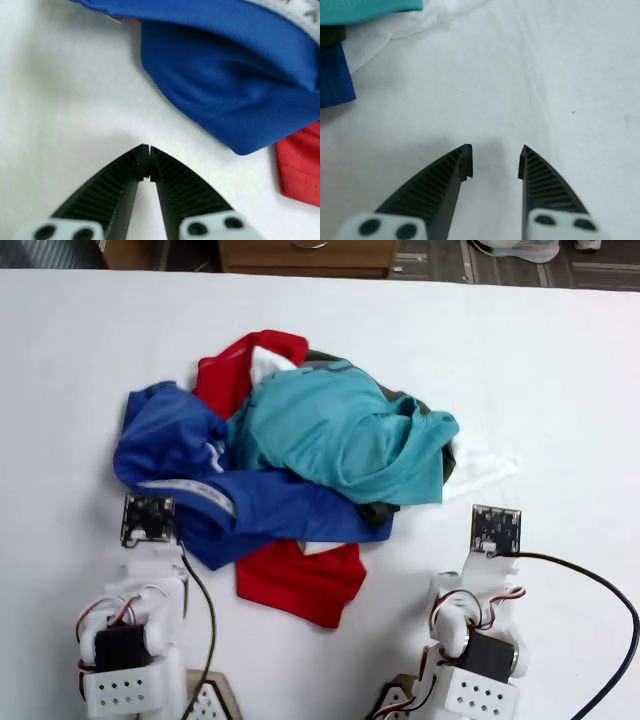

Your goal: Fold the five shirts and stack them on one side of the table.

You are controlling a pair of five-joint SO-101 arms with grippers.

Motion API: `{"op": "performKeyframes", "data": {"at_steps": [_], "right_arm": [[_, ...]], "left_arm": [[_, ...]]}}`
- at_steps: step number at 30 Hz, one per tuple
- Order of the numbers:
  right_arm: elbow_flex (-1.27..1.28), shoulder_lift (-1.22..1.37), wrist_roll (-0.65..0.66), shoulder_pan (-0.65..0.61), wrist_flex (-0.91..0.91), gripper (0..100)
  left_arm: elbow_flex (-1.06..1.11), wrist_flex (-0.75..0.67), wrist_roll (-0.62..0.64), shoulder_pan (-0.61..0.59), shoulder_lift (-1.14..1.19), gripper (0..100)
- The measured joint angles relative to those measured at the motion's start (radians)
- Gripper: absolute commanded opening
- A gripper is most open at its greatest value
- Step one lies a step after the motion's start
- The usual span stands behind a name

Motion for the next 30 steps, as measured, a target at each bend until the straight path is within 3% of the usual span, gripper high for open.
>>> {"op": "performKeyframes", "data": {"at_steps": [27, 30], "right_arm": [[0.0, 0.0, 0.0, -0.002, 0.0, 15.9], [0.0, 0.0, 0.0, -0.048, 0.0, 15.9]], "left_arm": [[0.0, 0.0, 0.0, 0.0, 0.0, 4], [0.0, 0.0, 0.0, 0.0, 0.0, 4]]}}
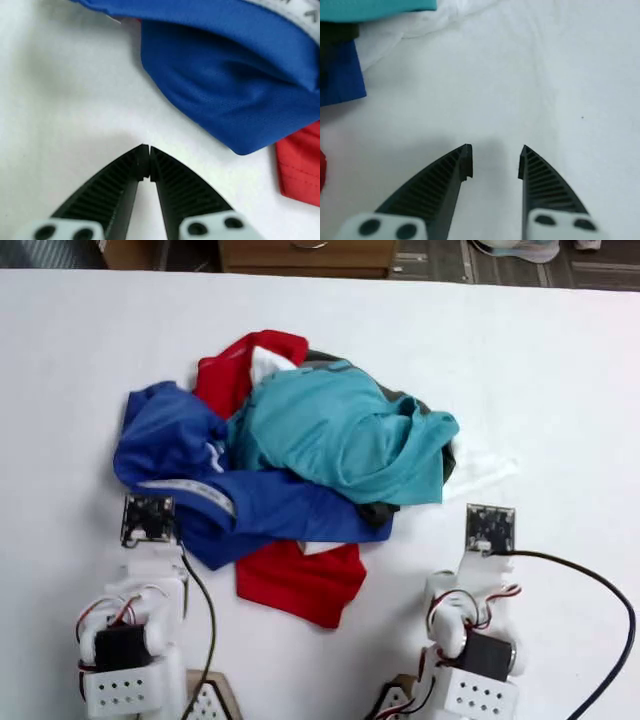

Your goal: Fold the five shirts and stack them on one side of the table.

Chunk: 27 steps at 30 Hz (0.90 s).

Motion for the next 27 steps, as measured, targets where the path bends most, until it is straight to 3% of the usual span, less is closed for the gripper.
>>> {"op": "performKeyframes", "data": {"at_steps": [19, 22, 27], "right_arm": [[0.0, 0.0, 0.011, -0.037, -0.021, 16.3], [0.0, 0.0, 0.087, -0.035, -0.109, 16.3], [-0.018, 0.0, 0.138, -0.009, -0.252, 16.3]], "left_arm": [[0.0, -0.031, -0.008, 0.0, 0.0, 4], [0.0, -0.126, -0.1, -0.003, 0.0, 4], [-0.032, -0.307, -0.4, -0.08, 0.0, 5]]}}
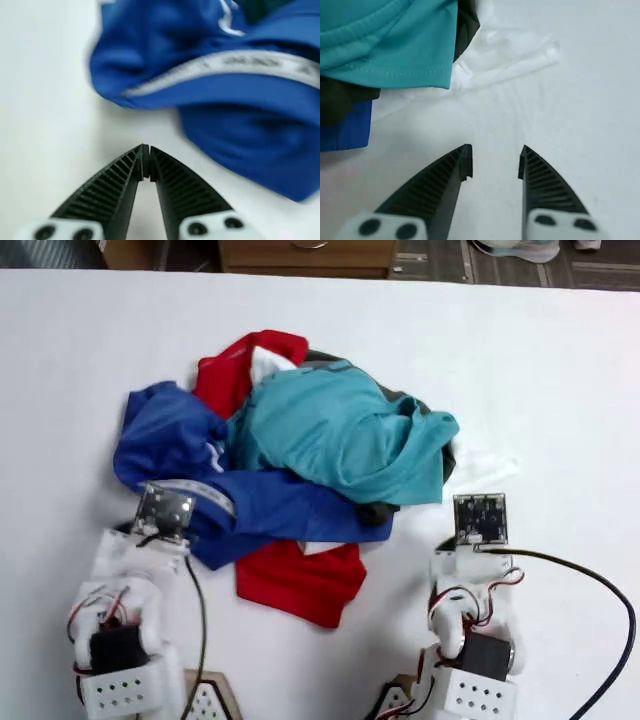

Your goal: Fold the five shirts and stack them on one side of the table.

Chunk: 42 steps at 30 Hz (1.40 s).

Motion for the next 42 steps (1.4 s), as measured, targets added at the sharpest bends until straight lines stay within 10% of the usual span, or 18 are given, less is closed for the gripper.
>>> {"op": "performKeyframes", "data": {"at_steps": [14, 22, 28, 42], "right_arm": [[-0.908, 0.456, 0.009, 0.0, 0.313, 16.3], [-1.669, 1.126, -0.051, -0.169, 0.647, 16.3], [-1.677, 1.204, -0.051, -0.233, 0.671, 16.3], [-1.488, 1.214, 0.003, -0.146, 0.672, 16.3]], "left_arm": [[-0.526, -0.262, 0.193, 0.055, 0.273, 18], [-1.137, 0.04, 0.471, 0.261, 1.065, 18], [-1.269, 0.169, 0.489, 0.328, 1.409, 30], [-1.438, 0.322, 0.095, 0.387, 2.018, 31]]}}
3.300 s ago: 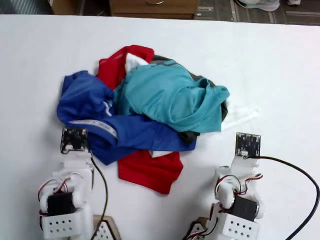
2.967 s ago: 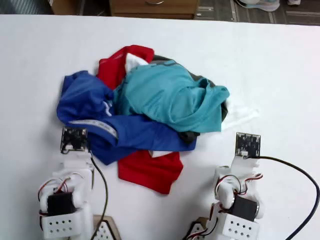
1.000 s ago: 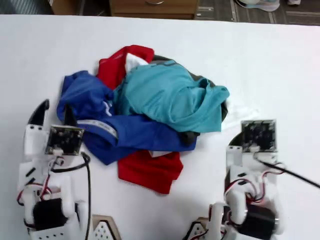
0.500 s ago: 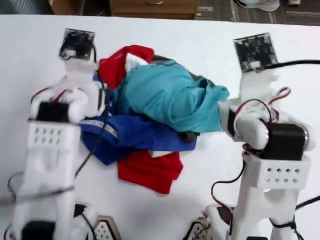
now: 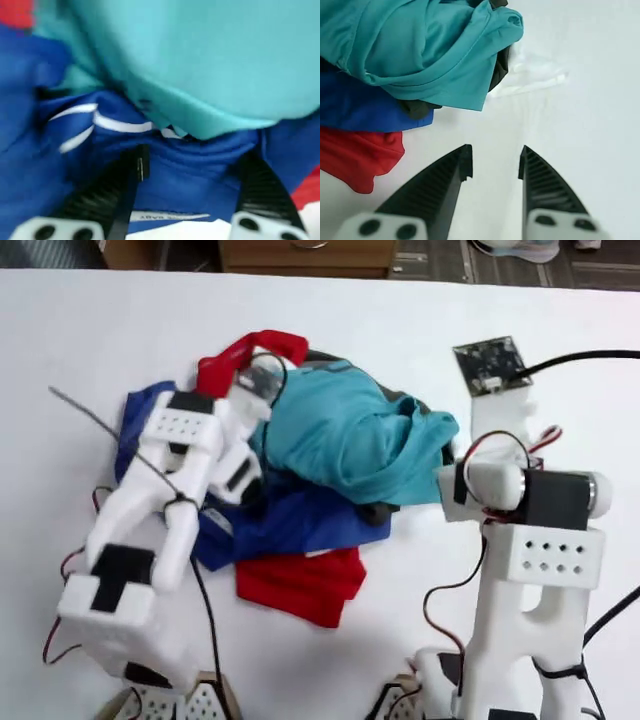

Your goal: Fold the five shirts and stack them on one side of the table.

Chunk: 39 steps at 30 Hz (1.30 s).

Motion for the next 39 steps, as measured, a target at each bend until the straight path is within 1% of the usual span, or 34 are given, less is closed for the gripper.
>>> {"op": "performKeyframes", "data": {"at_steps": [3, 5, 7, 9, 10, 11, 13, 16, 18, 21, 24, 26, 30, 32, 35, 37, 39], "right_arm": [[0.003, 0.0, 0.012, 0.029, 0.0, 16.3], [0.003, 0.0, 0.038, 0.035, 0.0, 16.3], [0.003, 0.0, 0.054, 0.038, 0.0, 16.3], [0.003, 0.0, 0.058, 0.038, 0.0, 16.3], [0.003, 0.0, 0.06, 0.038, 0.0, 16.3], [0.003, 0.0, 0.06, 0.038, 0.0, 16.3], [0.003, 0.0, 0.06, 0.04, 0.0, 16.3], [0.003, 0.0, 0.06, 0.04, 0.0, 16.3], [0.003, 0.0, 0.06, 0.04, 0.0, 16.2], [0.003, 0.0, 0.06, 0.04, 0.0, 16.2], [0.005, 0.0, 0.06, 0.04, 0.0, 16.2], [0.005, 0.0, 0.06, 0.04, 0.0, 16.2], [0.005, 0.0, 0.06, 0.04, 0.0, 16.2], [0.005, 0.0, 0.06, 0.04, 0.0, 16.2], [0.005, 0.0, 0.06, 0.04, 0.0, 16.2], [0.005, 0.0, 0.06, 0.038, 0.0, 16.3], [0.005, 0.0, 0.06, 0.038, 0.0, 16.3]], "left_arm": [[-0.008, 0.0, -0.12, -0.002, 0.071, 31], [-0.026, 0.0, -0.192, 0.0, 0.124, 27], [-0.043, 0.002, -0.253, 0.0, 0.167, 17], [-0.055, 0.008, -0.285, -0.002, 0.21, 2], [-0.068, 0.009, -0.292, -0.002, 0.219, 1], [-0.081, 0.011, -0.296, -0.003, 0.229, 4], [-0.112, 0.023, -0.292, -0.028, 0.239, 2], [-0.215, 0.072, -0.229, -0.103, 0.262, 2], [-0.319, 0.087, -0.164, -0.206, 0.27, 2], [-0.528, 0.104, -0.081, -0.417, 0.278, 2], [-0.746, 0.152, -0.043, -0.606, 0.279, 2], [-0.882, 0.189, -0.035, -0.701, 0.279, 2], [-1.115, 0.287, -0.028, -0.836, 0.279, 2], [-1.214, 0.345, -0.028, -0.876, 0.279, 6], [-1.315, 0.428, -0.028, -0.891, 0.279, 18], [-1.355, 0.446, -0.028, -0.89, 0.279, 26], [-1.389, 0.454, -0.028, -0.888, 0.279, 31]]}}
